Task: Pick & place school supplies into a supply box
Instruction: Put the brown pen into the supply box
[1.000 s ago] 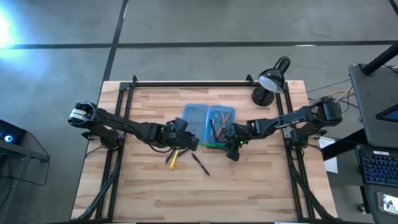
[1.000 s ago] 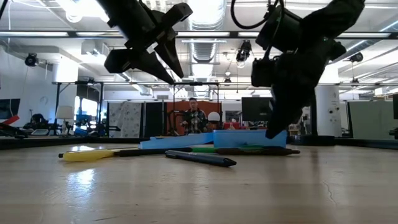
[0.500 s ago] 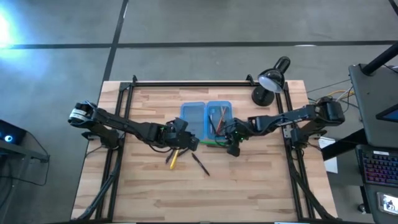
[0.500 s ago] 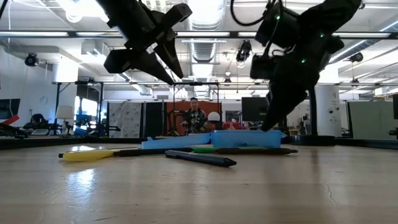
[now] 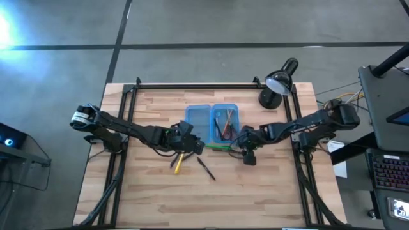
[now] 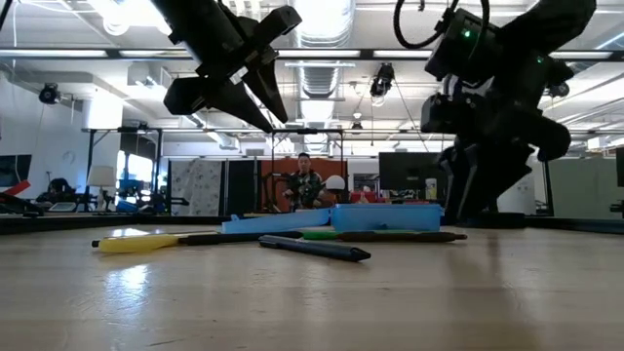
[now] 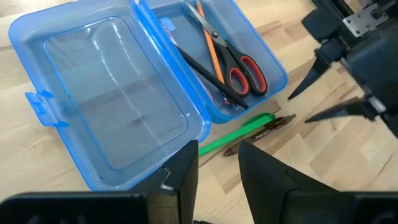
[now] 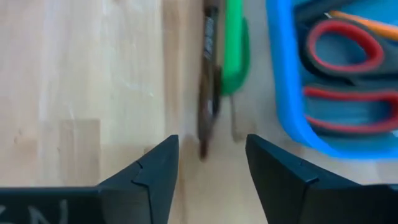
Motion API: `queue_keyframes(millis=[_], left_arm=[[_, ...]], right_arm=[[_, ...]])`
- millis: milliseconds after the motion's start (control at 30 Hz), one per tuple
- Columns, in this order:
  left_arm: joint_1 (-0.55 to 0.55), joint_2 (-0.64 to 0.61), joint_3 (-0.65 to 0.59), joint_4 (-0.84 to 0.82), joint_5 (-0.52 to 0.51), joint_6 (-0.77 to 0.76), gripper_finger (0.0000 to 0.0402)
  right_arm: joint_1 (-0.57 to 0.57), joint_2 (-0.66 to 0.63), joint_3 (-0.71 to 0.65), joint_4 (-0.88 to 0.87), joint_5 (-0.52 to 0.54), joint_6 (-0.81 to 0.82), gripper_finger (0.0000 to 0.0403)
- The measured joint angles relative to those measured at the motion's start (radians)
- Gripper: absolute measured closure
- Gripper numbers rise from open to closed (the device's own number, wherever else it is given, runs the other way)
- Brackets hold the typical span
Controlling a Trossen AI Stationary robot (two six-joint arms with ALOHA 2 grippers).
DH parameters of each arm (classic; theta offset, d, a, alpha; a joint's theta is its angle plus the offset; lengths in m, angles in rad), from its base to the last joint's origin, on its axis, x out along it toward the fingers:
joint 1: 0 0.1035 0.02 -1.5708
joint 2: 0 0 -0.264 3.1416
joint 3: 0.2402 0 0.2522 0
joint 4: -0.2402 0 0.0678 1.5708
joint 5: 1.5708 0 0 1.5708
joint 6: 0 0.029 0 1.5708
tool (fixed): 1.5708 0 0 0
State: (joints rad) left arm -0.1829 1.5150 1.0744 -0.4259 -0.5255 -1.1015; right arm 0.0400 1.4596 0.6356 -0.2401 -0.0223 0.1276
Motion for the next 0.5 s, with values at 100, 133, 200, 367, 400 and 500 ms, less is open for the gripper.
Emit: queue_keyframes(millis=[100, 133, 200, 367, 400, 500], left_arm=[[0.003, 0.0, 0.0, 0.0, 0.0, 0.0, 0.0303], [0.003, 0.0, 0.0, 0.0, 0.0, -0.001, 0.0303], [0.006, 0.0, 0.0, 0.001, 0.0, -0.006, 0.0303], [0.015, 0.0, 0.0, 0.001, 0.001, -0.019, 0.0303], [0.017, 0.0, 0.0, 0.001, 0.002, -0.019, 0.0303], [0.022, 0.0, 0.0, 0.001, 0.005, -0.021, 0.0303]], right_arm=[[0.015, 0.043, 0.004, 0.053, 0.005, 0.008, 0.0215], [0.015, 0.06, 0.005, 0.063, 0.015, 0.019, 0.0214], [0.015, 0.091, 0.007, 0.068, 0.035, 0.047, 0.0212], [0.016, 0.139, 0.012, 0.101, 0.099, 0.094, 0.0211], [0.016, 0.142, 0.012, 0.113, 0.102, 0.099, 0.0211], [0.018, 0.142, 0.012, 0.132, 0.11, 0.102, 0.0211]])
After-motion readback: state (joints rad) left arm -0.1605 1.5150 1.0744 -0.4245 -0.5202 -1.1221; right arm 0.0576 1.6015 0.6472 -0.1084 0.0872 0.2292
